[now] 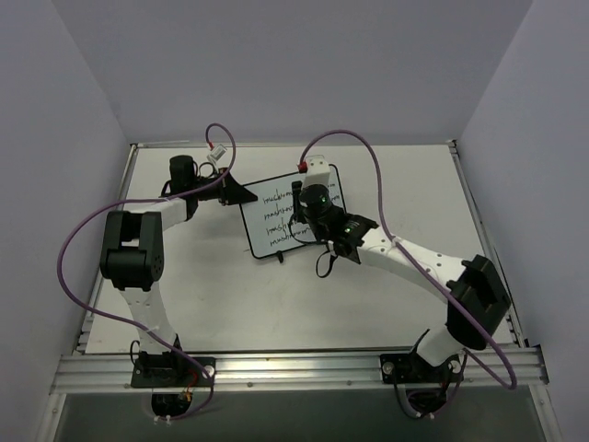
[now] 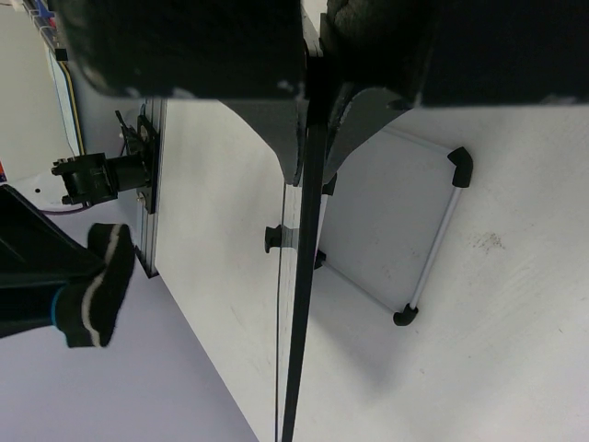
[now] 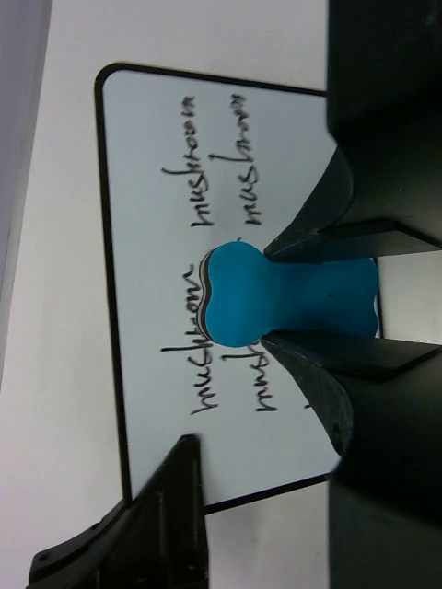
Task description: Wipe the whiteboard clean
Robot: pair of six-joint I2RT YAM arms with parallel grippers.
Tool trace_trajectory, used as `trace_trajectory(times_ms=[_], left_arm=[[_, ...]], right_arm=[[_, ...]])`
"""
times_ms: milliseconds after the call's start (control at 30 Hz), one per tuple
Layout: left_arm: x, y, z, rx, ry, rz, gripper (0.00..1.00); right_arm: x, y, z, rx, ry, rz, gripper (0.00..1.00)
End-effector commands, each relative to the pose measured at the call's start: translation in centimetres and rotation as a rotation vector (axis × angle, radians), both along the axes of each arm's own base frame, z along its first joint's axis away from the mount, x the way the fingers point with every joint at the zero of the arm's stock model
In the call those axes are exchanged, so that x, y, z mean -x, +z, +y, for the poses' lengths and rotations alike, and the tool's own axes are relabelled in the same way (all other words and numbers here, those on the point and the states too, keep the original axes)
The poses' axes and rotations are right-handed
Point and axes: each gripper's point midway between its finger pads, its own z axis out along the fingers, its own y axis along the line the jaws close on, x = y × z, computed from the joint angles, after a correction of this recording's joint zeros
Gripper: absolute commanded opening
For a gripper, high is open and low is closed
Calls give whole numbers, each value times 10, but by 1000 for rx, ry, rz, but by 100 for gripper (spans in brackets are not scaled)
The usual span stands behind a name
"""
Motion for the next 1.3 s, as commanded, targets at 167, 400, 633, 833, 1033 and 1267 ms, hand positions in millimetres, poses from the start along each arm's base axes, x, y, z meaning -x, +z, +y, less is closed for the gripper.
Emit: trace_trajectory(times_ms=[167,400,633,833,1033,1267], left_arm=[[-32,-48,34,-193,201,-85,2],[-33,-49,35,-198,207,-85,2],[-32,-48,33,-197,204,-93,2],[-31,-48,33,-194,199,-91,2],[-31,-48,32,-193,194,-94,2],[-30,-49,32,-190,189,-94,2]], right_arm=[[-56,-6,57,-121,10,-109,0],[-56,-13,88,-142,21,-145,0],[-54,-26,106,-135,-15,-136,0],[-65,-32,104,-142,-81,-124,0],[-74,-40,99,-132,-94,-104,0],[-86,-51,84,-119,-114,-81,0]])
